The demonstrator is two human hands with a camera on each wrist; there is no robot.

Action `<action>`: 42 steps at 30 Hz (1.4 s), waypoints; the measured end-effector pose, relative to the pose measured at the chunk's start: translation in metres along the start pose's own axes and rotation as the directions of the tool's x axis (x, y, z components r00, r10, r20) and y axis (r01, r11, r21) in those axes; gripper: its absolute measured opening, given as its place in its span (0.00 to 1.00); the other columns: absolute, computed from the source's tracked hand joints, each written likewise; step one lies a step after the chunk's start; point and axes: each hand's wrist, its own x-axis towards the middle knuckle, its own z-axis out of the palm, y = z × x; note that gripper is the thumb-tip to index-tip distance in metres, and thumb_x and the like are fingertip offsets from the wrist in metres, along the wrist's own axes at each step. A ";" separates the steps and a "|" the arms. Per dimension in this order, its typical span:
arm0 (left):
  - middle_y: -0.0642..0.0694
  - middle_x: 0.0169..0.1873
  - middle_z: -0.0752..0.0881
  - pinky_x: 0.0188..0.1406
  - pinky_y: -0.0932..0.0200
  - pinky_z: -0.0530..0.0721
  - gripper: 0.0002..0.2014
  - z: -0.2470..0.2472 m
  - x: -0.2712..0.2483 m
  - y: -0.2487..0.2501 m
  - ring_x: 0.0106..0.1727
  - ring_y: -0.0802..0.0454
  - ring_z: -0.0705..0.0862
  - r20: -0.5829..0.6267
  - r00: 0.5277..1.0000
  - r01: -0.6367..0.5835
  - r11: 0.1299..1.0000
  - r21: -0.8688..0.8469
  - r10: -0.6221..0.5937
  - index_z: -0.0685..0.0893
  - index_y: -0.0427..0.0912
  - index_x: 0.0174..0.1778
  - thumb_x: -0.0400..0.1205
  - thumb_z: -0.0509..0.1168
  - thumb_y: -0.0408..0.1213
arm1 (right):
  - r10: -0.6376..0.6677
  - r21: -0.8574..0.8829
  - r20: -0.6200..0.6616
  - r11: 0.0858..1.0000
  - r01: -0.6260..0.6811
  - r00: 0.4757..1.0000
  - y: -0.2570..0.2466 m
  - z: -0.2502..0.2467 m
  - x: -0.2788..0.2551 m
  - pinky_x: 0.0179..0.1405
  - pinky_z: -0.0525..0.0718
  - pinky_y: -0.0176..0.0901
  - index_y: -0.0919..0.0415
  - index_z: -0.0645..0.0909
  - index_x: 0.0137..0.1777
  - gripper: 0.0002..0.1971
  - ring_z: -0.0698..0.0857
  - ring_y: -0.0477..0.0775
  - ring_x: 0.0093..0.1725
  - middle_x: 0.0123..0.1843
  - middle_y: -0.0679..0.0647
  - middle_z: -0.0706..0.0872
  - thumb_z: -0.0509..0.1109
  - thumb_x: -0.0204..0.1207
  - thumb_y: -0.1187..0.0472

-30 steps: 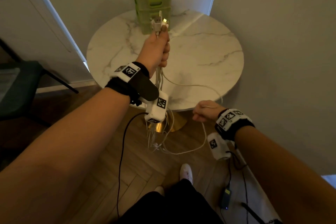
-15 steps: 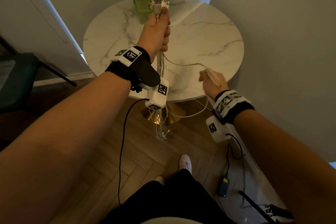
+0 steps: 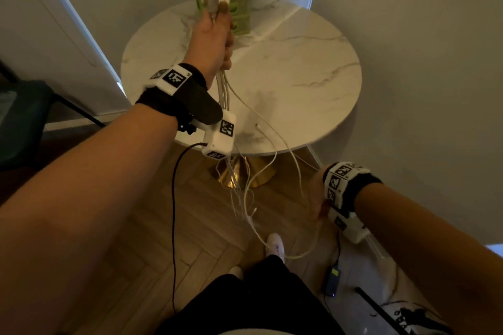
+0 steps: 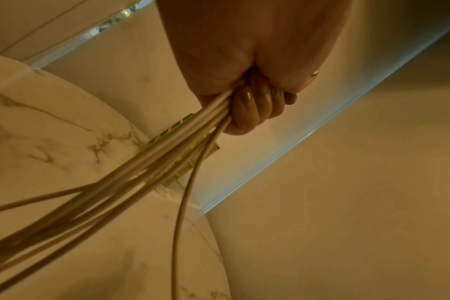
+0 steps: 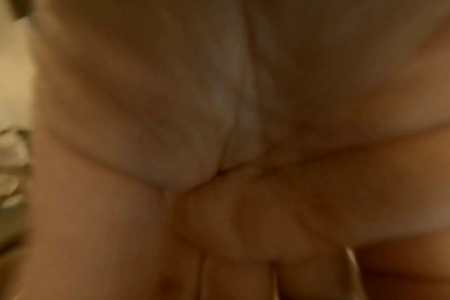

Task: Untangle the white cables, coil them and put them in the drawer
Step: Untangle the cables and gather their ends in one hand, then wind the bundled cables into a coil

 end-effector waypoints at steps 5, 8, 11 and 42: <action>0.55 0.21 0.65 0.18 0.66 0.58 0.15 0.012 -0.010 -0.016 0.19 0.60 0.58 0.075 0.996 0.053 0.998 0.035 -0.055 0.66 0.48 0.37 0.87 0.49 0.49 | 0.029 0.323 -0.448 0.937 0.131 0.894 -0.001 -0.024 0.044 0.57 0.80 0.48 0.65 0.80 0.60 0.12 0.83 0.60 0.57 0.55 0.59 0.85 0.63 0.78 0.63; 0.57 0.19 0.65 0.17 0.66 0.58 0.15 0.016 -0.014 -0.023 0.18 0.60 0.58 0.092 0.993 0.071 0.997 0.025 -0.074 0.66 0.48 0.36 0.87 0.49 0.50 | 0.139 0.424 -0.642 0.883 0.199 0.754 0.007 -0.046 0.045 0.62 0.76 0.48 0.62 0.77 0.64 0.15 0.78 0.62 0.66 0.66 0.61 0.79 0.60 0.78 0.68; 0.57 0.17 0.65 0.17 0.66 0.58 0.16 0.016 -0.015 -0.025 0.18 0.60 0.57 0.082 0.994 0.077 0.997 0.005 -0.077 0.66 0.48 0.36 0.86 0.49 0.51 | 0.209 0.508 -0.713 0.811 0.289 0.669 0.005 -0.061 0.051 0.65 0.75 0.48 0.61 0.76 0.67 0.17 0.77 0.61 0.67 0.68 0.62 0.79 0.61 0.79 0.66; 0.49 0.32 0.72 0.42 0.61 0.74 0.14 0.064 0.039 0.002 0.35 0.55 0.74 0.146 0.968 0.239 0.920 -0.309 -0.203 0.71 0.43 0.38 0.88 0.48 0.38 | 0.162 0.418 -0.901 0.083 0.905 0.402 0.003 -0.137 -0.015 0.25 0.66 0.34 0.59 0.75 0.45 0.11 0.67 0.38 0.19 0.26 0.49 0.69 0.56 0.83 0.55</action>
